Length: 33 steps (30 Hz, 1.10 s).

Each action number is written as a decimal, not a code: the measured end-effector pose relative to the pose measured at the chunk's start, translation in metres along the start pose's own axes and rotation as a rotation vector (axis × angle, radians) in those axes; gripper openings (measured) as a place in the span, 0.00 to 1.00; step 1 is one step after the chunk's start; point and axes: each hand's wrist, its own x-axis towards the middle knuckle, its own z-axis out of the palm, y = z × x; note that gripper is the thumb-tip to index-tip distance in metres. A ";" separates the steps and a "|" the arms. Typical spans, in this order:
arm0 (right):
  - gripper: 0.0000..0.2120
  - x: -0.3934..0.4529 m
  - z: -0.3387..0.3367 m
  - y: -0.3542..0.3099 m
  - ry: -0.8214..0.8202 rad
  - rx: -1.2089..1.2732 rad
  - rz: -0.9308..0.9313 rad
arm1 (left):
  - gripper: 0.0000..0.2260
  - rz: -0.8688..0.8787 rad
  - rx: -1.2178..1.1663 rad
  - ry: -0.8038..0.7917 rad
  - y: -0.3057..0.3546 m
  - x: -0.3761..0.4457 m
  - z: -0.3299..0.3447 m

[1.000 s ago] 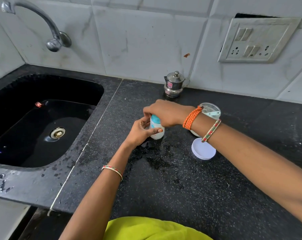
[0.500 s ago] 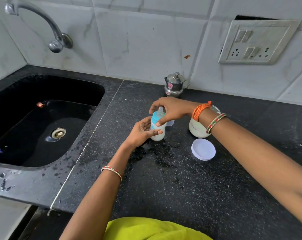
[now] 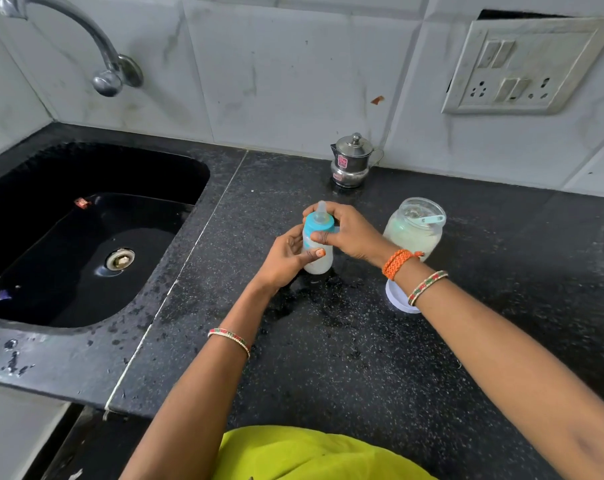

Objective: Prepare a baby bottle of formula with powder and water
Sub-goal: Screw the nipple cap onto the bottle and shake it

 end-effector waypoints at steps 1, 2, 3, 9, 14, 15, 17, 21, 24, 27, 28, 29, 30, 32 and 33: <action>0.18 -0.002 0.007 0.003 0.103 -0.031 0.015 | 0.21 0.010 0.038 0.050 0.001 -0.001 0.004; 0.18 -0.006 0.015 0.004 0.218 -0.061 0.035 | 0.22 0.031 0.102 0.106 0.001 -0.001 0.008; 0.18 -0.009 0.025 0.005 0.340 -0.077 0.060 | 0.21 0.061 0.187 0.162 0.000 -0.002 0.012; 0.19 -0.016 0.093 -0.023 0.915 -0.062 0.243 | 0.07 0.067 0.336 0.456 -0.004 -0.021 0.031; 0.20 -0.019 0.069 -0.020 0.751 -0.172 0.183 | 0.12 0.077 0.214 0.301 0.005 -0.021 0.024; 0.20 -0.020 0.057 -0.017 0.619 -0.146 0.180 | 0.16 0.057 0.187 0.222 0.006 -0.018 0.020; 0.21 -0.021 0.033 -0.012 0.304 0.000 0.157 | 0.20 0.004 0.147 0.054 0.010 -0.014 0.011; 0.17 -0.024 0.008 -0.007 -0.062 0.148 0.064 | 0.23 -0.091 0.087 -0.141 0.016 -0.010 -0.002; 0.14 -0.027 0.022 -0.001 0.135 0.114 0.051 | 0.21 -0.056 0.109 -0.077 0.013 -0.012 0.003; 0.13 -0.029 0.050 -0.003 0.437 0.006 0.078 | 0.21 0.038 0.209 0.061 0.005 -0.019 0.013; 0.13 -0.028 0.056 -0.007 0.492 0.040 0.084 | 0.20 0.058 0.229 0.117 0.003 -0.022 0.016; 0.14 -0.027 0.060 -0.009 0.528 0.074 0.085 | 0.20 0.070 0.234 0.163 0.001 -0.024 0.019; 0.15 -0.027 0.062 -0.011 0.542 0.099 0.080 | 0.20 0.076 0.232 0.194 0.002 -0.026 0.021; 0.17 -0.029 0.064 -0.010 0.498 0.131 0.068 | 0.20 0.065 0.220 0.209 0.004 -0.029 0.023; 0.18 -0.031 0.063 -0.008 0.460 0.128 0.063 | 0.20 0.054 0.218 0.193 0.005 -0.029 0.022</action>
